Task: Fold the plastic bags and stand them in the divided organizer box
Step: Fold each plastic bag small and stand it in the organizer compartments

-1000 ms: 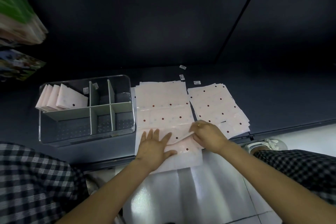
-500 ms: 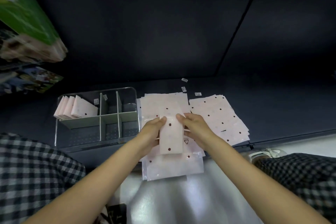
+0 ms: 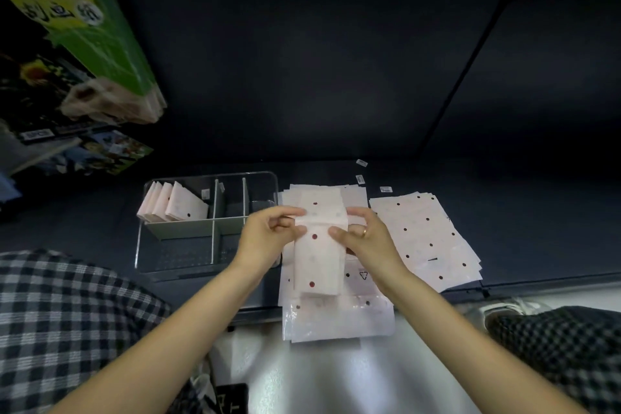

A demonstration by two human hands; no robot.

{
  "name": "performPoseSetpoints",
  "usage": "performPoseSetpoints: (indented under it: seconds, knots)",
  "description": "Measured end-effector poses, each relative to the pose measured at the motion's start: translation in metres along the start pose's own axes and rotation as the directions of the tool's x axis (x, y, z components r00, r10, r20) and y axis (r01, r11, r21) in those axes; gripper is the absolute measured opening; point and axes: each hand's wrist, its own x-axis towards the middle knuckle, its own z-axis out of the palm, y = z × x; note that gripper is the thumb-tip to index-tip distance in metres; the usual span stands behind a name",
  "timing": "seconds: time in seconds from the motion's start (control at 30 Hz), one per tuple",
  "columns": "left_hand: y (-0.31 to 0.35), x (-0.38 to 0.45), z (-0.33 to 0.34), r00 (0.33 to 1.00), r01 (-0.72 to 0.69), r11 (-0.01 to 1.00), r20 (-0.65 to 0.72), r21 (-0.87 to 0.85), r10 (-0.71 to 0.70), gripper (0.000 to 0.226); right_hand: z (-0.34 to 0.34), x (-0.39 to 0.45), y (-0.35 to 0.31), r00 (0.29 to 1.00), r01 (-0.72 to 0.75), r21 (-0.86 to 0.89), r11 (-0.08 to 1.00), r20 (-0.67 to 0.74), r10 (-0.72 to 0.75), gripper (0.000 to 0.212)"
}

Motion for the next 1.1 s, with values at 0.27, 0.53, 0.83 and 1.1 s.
performPoseSetpoints:
  seconds: [0.27, 0.53, 0.83, 1.1]
  knots:
    - [-0.003, 0.004, -0.007, 0.985, -0.121, 0.955, -0.087, 0.272, 0.149, 0.015, 0.008, -0.001, -0.006, 0.964, 0.232, -0.331, 0.915, -0.046, -0.261, 0.01]
    - [0.012, 0.019, -0.038, 0.982, -0.054, 0.971, 0.188, 0.231, 0.01, 0.02, 0.02, 0.015, -0.025, 0.967, 0.246, -0.204, 0.947, -0.021, -0.255, 0.013]
    - [0.006, 0.049, -0.116, 0.96, -0.073, 0.869, 0.272, 0.488, -0.072, 0.015, 0.077, 0.044, -0.043, 0.907, 0.406, -0.565, 0.719, 0.348, -0.238, 0.004]
    - [-0.042, 0.082, -0.188, 0.982, 0.165, 0.331, -0.126, 0.929, -0.138, 0.036, 0.171, 0.104, -0.05, 0.93, 0.367, -0.653, 0.662, 0.245, -0.273, 0.026]
